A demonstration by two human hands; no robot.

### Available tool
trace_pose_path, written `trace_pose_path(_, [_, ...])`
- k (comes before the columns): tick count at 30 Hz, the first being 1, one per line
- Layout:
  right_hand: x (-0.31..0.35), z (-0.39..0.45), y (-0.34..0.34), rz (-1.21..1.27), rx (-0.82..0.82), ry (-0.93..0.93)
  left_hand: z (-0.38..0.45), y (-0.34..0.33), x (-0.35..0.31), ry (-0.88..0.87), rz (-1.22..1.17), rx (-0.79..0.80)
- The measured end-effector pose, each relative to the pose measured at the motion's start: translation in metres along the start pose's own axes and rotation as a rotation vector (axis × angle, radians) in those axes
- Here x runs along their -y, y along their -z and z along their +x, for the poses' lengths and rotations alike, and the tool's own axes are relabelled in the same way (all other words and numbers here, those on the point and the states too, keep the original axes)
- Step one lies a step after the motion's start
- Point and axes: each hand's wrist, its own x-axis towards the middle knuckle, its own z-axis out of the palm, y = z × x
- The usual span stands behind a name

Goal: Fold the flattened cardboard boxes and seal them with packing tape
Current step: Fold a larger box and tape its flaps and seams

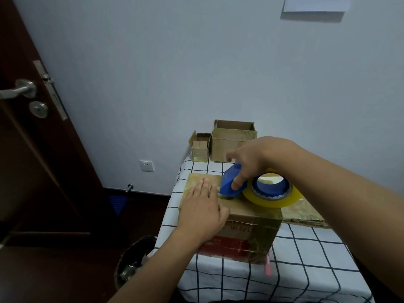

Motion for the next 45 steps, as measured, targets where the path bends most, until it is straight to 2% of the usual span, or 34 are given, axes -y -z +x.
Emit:
trace_pose_path(7, [-0.003, 0.008, -0.005, 0.012, 0.032, 0.072, 0.003, -0.008, 0.002, -0.006, -0.031, -0.019])
trace_pose_path(16, [-0.034, -0.012, -0.008, 0.135, -0.078, 0.194, 0.004, -0.011, 0.004, 0.037, -0.064, -0.002])
trace_pose_path(27, [-0.098, -0.038, -0.048, 0.169, -0.100, 0.002, 0.006, -0.011, 0.004, 0.046, 0.021, 0.032])
trace_pose_path(37, [-0.117, -0.041, -0.091, 0.335, -0.138, 0.050, 0.008, -0.010, 0.005, 0.004, 0.022, 0.025])
trace_pose_path(45, [-0.123, -0.053, -0.093, 0.379, -0.220, 0.056, 0.011, -0.002, -0.014, -0.070, 0.027, 0.031])
